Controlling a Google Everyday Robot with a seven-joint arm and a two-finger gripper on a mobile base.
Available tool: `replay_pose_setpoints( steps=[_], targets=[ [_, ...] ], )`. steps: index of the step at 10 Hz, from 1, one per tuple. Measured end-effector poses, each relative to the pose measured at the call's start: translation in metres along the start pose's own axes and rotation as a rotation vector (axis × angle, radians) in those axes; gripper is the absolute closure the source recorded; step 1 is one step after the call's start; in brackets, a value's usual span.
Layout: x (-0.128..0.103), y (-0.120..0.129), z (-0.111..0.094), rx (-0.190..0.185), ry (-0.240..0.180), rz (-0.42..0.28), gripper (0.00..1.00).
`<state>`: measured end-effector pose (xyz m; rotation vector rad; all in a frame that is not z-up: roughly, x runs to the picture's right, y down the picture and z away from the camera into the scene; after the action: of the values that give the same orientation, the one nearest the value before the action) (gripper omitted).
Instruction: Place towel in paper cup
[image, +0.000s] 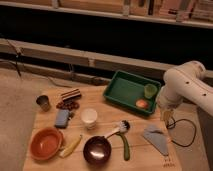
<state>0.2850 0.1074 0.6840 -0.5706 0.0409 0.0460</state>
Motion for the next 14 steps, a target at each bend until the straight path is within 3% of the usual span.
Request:
replay_pose_setpoints(
  steps=[14],
  targets=[
    [0.0001, 0.0002, 0.0001, 0.0, 0.0, 0.0, 0.33]
  ],
)
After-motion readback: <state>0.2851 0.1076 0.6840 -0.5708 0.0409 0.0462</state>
